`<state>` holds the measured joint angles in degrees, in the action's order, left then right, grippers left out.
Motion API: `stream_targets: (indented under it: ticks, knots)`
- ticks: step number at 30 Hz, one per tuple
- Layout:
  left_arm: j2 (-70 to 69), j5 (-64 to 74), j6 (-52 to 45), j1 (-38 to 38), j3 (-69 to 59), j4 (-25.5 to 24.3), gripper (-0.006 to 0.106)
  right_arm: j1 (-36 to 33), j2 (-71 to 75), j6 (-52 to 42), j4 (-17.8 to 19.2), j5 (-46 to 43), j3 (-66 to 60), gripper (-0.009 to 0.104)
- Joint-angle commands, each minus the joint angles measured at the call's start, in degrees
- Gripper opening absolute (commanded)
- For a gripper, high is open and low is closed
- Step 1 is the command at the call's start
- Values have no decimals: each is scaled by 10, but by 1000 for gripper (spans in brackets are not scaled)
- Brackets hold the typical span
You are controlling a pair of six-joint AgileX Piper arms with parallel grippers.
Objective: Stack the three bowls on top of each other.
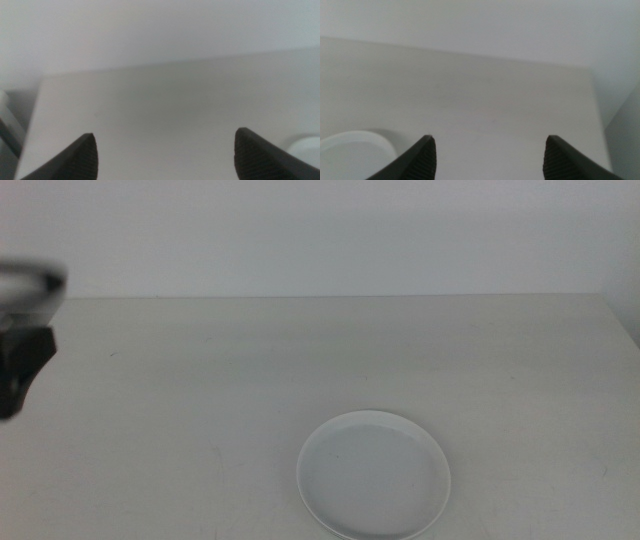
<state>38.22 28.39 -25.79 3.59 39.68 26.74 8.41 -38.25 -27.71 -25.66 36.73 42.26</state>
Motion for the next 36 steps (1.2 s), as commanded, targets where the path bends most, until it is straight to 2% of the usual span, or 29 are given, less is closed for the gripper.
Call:
stream_targets:
  ticks: [1,11,31,36]
  knots:
    - [-41,-100,-19,-11,-31,25,105,-1,43,-32,-5,-85,-30,54]
    - [-131,-188,-41,-36,-142,25,105,-1,155,-59,-8,-206,-144,54]
    - [-131,-181,-40,-36,-240,25,105,-1,157,-57,-8,-201,-145,54]
    - [-209,-183,-40,-36,-264,25,105,0,164,-59,-8,-202,-150,54]
